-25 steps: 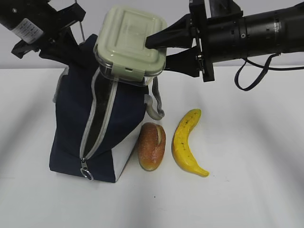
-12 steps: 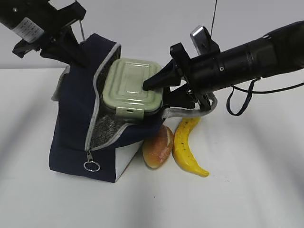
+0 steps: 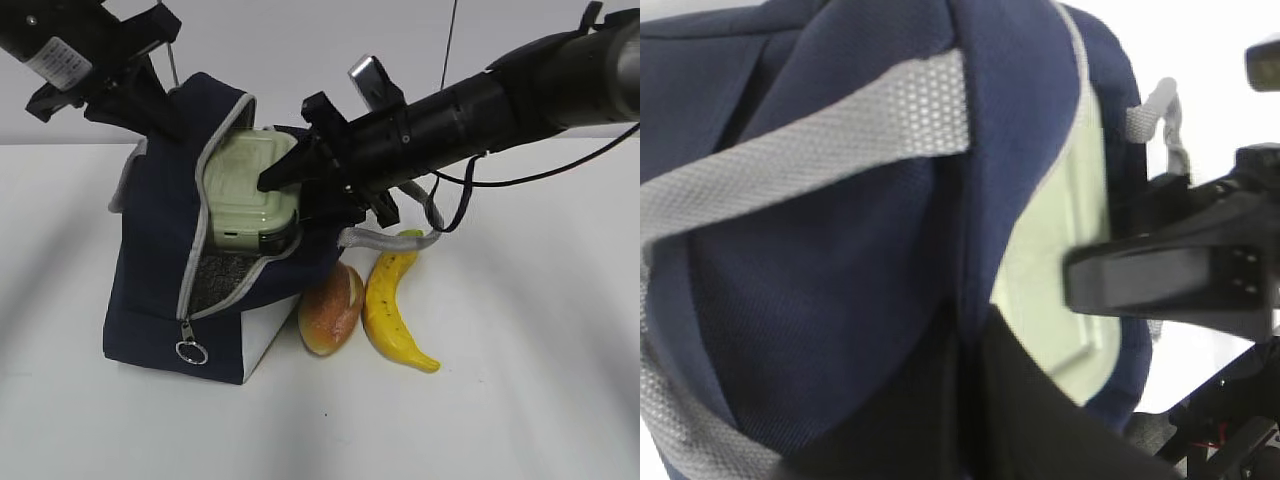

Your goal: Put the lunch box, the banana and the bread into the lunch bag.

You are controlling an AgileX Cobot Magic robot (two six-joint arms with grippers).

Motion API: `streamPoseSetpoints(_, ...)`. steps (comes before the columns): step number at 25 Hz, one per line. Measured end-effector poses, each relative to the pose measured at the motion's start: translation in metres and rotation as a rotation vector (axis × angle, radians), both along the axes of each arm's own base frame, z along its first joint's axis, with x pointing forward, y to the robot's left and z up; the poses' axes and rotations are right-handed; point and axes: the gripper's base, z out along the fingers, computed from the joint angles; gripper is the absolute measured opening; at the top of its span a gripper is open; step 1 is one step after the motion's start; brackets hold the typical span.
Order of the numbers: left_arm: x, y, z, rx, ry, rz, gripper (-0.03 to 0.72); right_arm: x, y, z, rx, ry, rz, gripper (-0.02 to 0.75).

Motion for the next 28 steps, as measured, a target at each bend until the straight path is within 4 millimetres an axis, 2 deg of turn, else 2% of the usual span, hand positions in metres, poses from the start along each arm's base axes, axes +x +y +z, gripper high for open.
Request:
streamPoseSetpoints(7, 0.0, 0.0, 0.0, 0.002, 0.002, -0.002, -0.003, 0.014, 0.028, -0.022, -0.056, 0.039, 0.043, 0.361)
streamPoseSetpoints(9, 0.0, 0.0, 0.0, 0.003, 0.003, -0.003, -0.003, 0.017, 0.035, -0.034, -0.067, 0.058, 0.056, 0.361)
streamPoseSetpoints(14, -0.001, 0.0, 0.0, 0.005, 0.008, -0.006, -0.003, 0.027, 0.043, -0.058, -0.079, 0.093, 0.04, 0.361)
streamPoseSetpoints(22, -0.001, 0.001, -0.001, 0.01, 0.009, -0.009, -0.003, 0.038, 0.045, -0.072, -0.072, 0.113, -0.01, 0.361)
streamPoseSetpoints(28, -0.001, 0.001, -0.001, 0.011, 0.008, -0.01, -0.003, 0.04, 0.046, -0.072, -0.079, 0.103, -0.028, 0.361)
